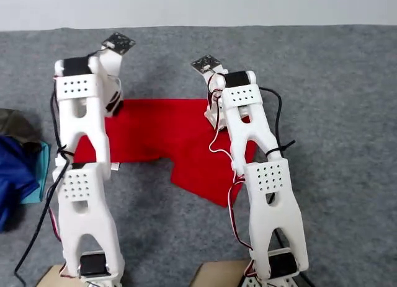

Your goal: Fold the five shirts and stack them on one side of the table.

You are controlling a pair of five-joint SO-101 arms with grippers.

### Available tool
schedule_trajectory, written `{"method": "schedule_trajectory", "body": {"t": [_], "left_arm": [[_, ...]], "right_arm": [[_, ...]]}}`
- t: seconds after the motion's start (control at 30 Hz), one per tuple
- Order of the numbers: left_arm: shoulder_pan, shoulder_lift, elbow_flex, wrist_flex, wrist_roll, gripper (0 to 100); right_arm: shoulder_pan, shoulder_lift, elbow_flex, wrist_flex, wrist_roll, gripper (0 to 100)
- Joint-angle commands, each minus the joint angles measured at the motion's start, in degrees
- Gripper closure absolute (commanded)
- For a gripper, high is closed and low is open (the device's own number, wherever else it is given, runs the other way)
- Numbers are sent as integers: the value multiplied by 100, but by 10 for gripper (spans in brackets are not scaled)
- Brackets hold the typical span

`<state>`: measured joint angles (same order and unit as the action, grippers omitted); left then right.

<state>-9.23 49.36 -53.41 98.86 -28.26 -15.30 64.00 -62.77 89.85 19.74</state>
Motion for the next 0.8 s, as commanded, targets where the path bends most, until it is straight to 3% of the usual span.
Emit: {"method": "schedule_trajectory", "body": {"t": [0.0,0.13,0.37,0.53,0.77], "left_arm": [[105,-440,620,-185,193,896],[167,-44,1024,-360,211,894],[-105,457,927,176,18,900],[-527,-202,1244,176,-220,920],[-756,-1442,2905,176,-791,920]], "right_arm": [[-40,4,-202,-57,26,988],[-40,4,-202,-48,44,988],[-40,13,-193,-48,44,988],[-31,101,-229,-22,44,988],[-31,110,-229,-22,53,988]]}}
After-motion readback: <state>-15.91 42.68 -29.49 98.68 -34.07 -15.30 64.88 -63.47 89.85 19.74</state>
